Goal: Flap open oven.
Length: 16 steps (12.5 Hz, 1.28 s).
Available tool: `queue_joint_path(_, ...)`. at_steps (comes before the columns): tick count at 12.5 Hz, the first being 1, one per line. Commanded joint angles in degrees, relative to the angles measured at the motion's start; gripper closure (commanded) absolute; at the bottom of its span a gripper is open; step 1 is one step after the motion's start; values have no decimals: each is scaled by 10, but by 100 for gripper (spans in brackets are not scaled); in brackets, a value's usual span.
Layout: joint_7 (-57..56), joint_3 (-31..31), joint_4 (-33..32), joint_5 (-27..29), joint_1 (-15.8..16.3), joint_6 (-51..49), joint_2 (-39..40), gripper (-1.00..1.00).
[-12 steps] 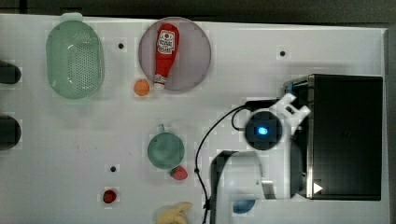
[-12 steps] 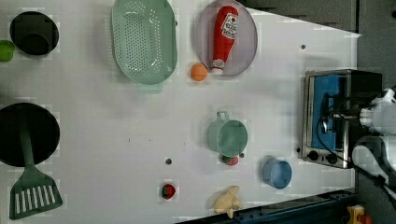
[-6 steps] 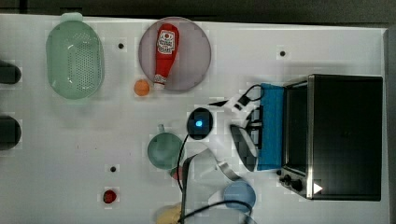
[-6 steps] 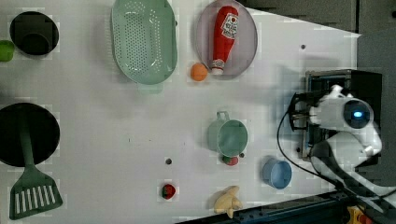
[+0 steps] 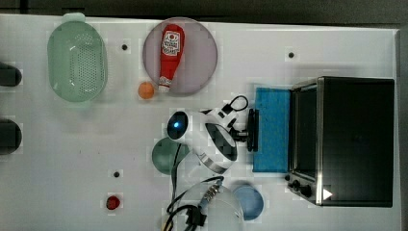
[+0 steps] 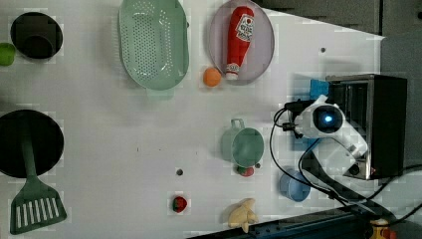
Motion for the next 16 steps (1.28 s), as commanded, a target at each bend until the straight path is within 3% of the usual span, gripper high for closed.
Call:
queue_joint_path(1,66,-6,27,-10,7,-7,-13,65)
queue_joint_path(3,74,-8,38,31,4,4,-41,65)
queue_joint_path(7,91,-13,62,295,-2,-16,-163,65)
queue_joint_path(10,91,-20,96,447,-4,-101,-255,65)
queue_joint_path(12,94,-21,137,488,-4,-215,-308,65)
queue_joint_path(16,96,-21,254,486,-4,-433,-358,65)
